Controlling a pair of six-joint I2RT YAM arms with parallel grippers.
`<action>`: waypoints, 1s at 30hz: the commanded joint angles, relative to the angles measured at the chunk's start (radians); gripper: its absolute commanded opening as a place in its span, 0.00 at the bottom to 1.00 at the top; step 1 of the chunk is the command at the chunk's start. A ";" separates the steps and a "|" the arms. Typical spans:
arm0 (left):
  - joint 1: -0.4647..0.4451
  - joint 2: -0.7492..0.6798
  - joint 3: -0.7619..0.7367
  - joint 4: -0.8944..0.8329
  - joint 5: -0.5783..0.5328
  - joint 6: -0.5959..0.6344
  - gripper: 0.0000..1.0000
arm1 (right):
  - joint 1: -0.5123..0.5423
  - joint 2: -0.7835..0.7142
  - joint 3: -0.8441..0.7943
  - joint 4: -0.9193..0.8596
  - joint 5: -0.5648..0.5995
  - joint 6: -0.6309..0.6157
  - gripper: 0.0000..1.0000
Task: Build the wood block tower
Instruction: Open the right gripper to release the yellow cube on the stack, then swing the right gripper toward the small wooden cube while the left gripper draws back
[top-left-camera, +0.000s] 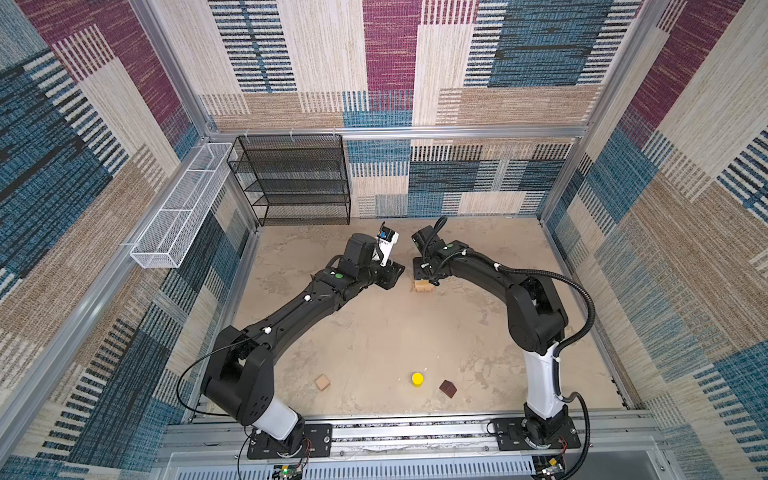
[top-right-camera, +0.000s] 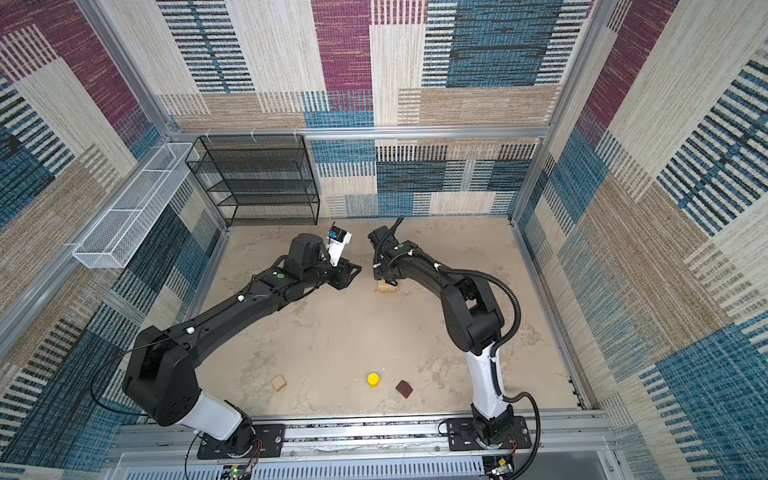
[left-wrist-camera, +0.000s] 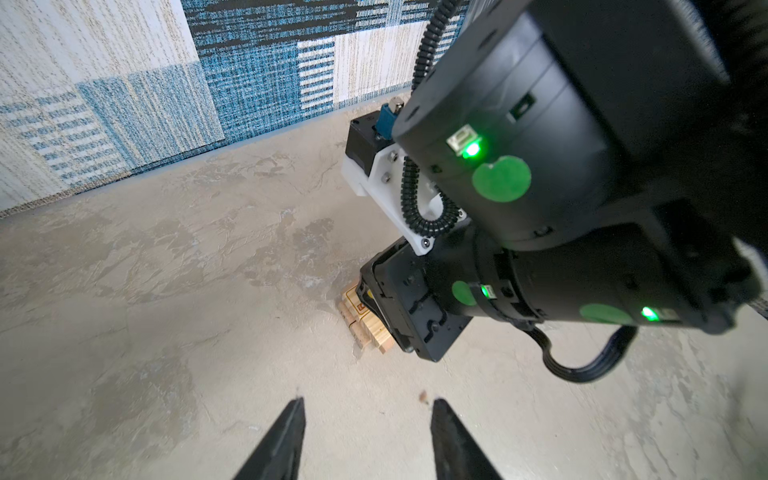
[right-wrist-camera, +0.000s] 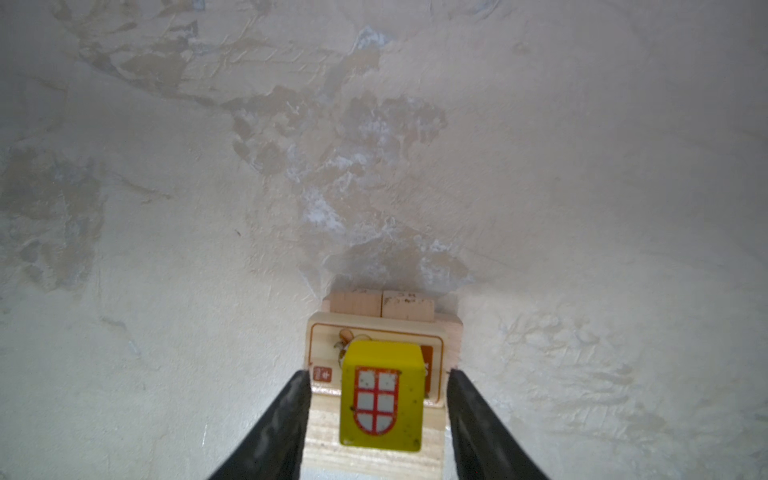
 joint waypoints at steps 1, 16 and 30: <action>0.001 -0.004 0.006 -0.003 -0.013 -0.001 0.53 | 0.000 -0.020 0.007 0.007 -0.002 -0.003 0.55; 0.003 -0.053 -0.001 0.004 -0.052 0.010 0.53 | 0.000 -0.122 -0.019 0.009 -0.061 -0.002 0.80; 0.003 -0.092 0.010 -0.024 -0.165 0.022 0.53 | 0.022 -0.432 -0.383 0.254 -0.226 0.023 0.73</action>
